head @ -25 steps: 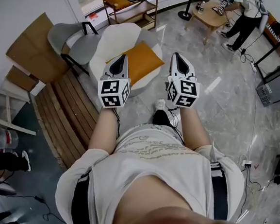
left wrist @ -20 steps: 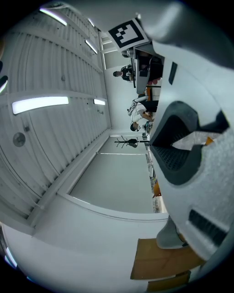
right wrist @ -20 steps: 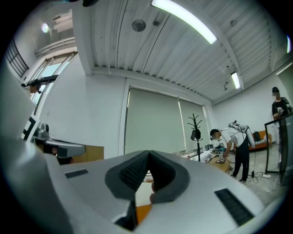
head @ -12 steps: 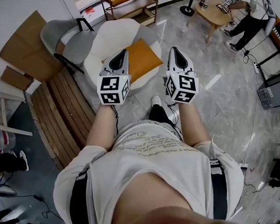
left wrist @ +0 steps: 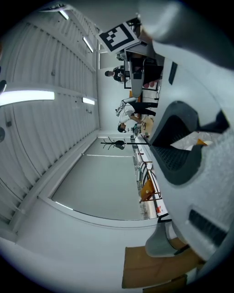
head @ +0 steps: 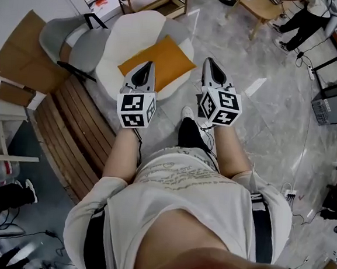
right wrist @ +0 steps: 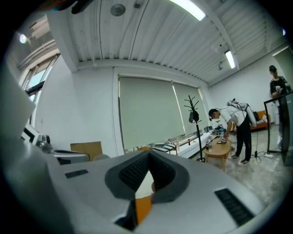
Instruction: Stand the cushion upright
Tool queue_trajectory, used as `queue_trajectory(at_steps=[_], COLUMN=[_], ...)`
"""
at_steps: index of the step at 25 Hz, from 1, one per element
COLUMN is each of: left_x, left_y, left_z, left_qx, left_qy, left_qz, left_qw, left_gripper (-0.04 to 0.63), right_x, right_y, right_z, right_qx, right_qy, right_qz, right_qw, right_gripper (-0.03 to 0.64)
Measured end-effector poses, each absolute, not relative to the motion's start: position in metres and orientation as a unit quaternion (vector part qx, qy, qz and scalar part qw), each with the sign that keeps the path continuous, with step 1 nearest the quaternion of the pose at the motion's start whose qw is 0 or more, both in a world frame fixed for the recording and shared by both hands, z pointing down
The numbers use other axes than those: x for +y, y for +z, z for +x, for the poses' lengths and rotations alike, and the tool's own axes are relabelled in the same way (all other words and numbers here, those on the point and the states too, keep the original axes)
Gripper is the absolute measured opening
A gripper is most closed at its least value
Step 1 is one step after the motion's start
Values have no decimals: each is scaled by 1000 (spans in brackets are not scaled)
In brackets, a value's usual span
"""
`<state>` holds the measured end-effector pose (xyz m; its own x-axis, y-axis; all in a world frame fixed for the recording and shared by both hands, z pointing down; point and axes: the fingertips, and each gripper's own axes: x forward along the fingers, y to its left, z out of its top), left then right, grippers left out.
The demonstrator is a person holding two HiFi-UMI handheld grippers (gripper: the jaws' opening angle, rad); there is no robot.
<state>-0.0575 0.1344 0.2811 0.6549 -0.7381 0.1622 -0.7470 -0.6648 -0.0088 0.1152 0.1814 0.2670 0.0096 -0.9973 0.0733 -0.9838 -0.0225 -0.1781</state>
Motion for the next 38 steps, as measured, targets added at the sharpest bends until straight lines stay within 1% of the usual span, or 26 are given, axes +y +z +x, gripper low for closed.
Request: queue_trajectory(at_steps=[7,9,12,14,20,26,32,38], left_x=[93,79,54,38,-19,-55,-72,-75], left_y=[306,313,316,316,316,325,345,374], left_z=[-45,-43,-38,-34,-18,9,14,-5], left_qx=[-428,-436,-451,-463,-497,-520,-531,-552], left_qy=[99,101,87,83,102,123,140,155], left_qz=[896,890,877,868,850,834,821,799], left_qw=[66,87,139,155,141,138,155,181], left_gripper=[20,20,20,21,20,20,21,21], right_x=[134,122,96,78,17,-32,-72,-91], right_y=[284,289,292,291,296,313,336,360], right_z=[136,140,151,162,200,231,227,210], right_qx=[704,710,721,727,733,742,769,783], right_qy=[-104,-111,-120,-121,-126,-124,-136,-175], right_qz=[-702,-695,-683,-676,-669,-658,-622,-593], right_qw=[22,17,9,4,-1,-34,-61,-60], right_gripper=[26,27,26,26,28,26,26,26])
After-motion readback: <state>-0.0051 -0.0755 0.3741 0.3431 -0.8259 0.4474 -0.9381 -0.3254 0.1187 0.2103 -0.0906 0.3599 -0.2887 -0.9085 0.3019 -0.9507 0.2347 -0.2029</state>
